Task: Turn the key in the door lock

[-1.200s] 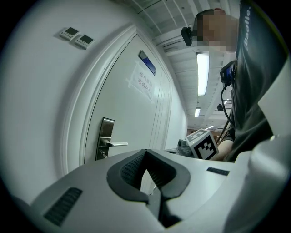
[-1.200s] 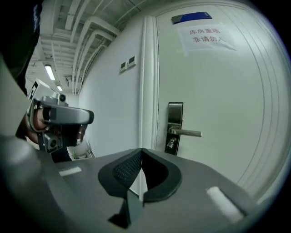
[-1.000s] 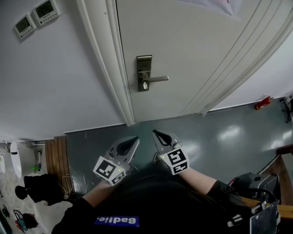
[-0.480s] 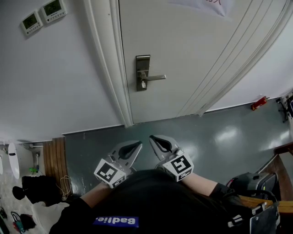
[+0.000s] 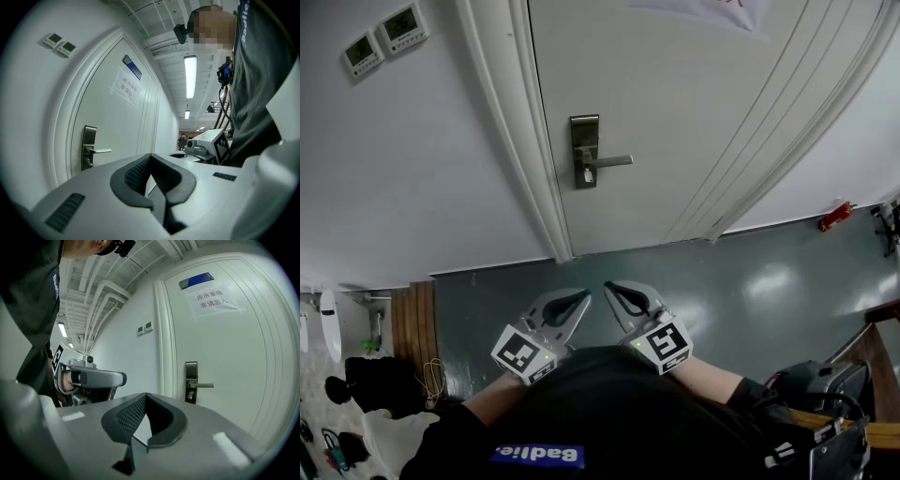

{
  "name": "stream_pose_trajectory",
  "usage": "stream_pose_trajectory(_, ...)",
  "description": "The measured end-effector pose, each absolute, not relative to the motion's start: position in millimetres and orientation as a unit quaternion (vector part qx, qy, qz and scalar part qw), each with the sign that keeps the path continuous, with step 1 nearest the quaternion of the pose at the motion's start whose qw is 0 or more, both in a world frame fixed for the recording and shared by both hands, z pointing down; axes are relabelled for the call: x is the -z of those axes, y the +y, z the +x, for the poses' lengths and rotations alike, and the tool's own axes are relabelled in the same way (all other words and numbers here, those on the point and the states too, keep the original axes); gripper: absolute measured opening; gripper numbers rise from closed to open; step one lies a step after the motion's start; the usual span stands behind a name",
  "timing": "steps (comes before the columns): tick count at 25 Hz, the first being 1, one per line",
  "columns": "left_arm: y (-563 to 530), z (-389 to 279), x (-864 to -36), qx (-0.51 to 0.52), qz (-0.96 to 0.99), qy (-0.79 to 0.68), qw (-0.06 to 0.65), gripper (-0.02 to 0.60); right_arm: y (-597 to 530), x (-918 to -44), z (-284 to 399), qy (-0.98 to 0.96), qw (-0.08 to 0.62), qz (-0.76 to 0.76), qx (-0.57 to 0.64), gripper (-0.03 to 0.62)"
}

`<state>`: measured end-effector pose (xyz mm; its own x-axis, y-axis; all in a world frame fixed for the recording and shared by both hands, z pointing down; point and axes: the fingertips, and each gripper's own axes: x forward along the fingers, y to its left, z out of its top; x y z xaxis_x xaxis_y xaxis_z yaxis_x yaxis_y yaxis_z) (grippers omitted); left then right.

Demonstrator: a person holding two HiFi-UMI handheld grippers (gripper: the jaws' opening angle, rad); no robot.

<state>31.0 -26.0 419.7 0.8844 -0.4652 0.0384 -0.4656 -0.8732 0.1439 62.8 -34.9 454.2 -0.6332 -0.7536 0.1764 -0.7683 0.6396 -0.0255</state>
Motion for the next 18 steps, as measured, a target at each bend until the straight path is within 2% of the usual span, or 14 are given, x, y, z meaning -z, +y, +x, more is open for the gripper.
stream_pose_trajectory(18,-9.2,44.4,-420.8,-0.004,0.969,-0.238,0.073,-0.006,-20.2,-460.9,72.1,-0.905,0.082,0.413,-0.058,0.001)
